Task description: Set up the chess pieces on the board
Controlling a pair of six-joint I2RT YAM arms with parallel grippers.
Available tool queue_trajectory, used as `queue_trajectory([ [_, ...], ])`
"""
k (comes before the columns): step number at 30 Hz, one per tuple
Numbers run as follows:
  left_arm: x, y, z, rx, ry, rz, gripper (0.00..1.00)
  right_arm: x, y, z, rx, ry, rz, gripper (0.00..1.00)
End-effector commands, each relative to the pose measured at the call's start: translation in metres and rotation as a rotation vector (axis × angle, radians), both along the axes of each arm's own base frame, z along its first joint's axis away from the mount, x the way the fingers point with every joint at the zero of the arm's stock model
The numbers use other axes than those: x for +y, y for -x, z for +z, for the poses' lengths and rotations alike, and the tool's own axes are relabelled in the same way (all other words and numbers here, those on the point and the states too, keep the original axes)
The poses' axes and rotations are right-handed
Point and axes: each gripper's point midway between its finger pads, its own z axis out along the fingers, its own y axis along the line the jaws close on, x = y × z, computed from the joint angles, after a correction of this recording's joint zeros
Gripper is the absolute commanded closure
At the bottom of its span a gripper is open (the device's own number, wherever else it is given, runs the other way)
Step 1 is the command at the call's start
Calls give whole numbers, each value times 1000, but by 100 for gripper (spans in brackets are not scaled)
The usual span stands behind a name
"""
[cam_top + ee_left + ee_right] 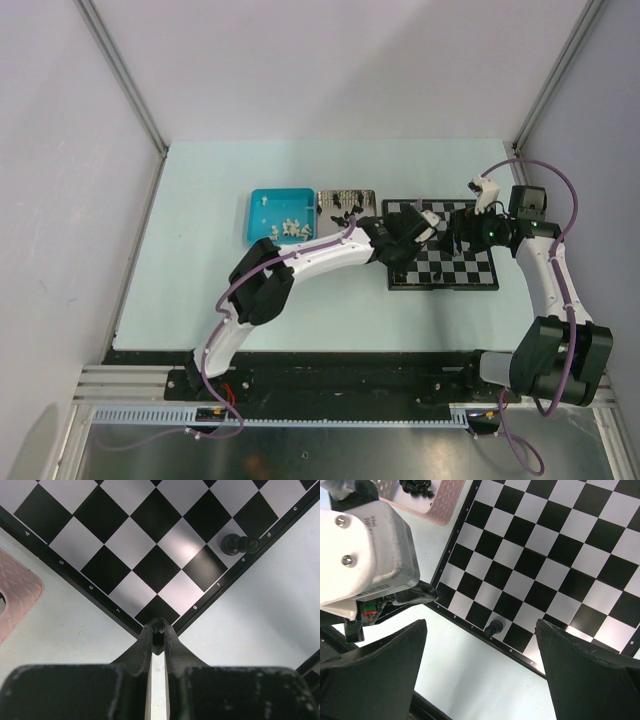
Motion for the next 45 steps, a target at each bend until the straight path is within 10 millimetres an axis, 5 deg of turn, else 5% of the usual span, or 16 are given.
queue_trajectory([
  [1, -13, -3, 10, -13, 42, 12, 96, -1, -5, 12, -48, 2, -6, 5],
  [22, -11, -4, -4, 1, 18, 17, 90, -1, -5, 10, -40, 0, -3, 5],
  [33, -10, -6, 8, -17, 33, 35, 64, -1, -4, 10, -39, -1, -2, 5],
  [40, -10, -9, 45, -60, 89, 51, 45, 1, -3, 10, -41, -6, 10, 5],
  [45, 6, -17, 102, -167, 143, 90, 21, 8, 2, 19, -84, -18, 73, 4],
])
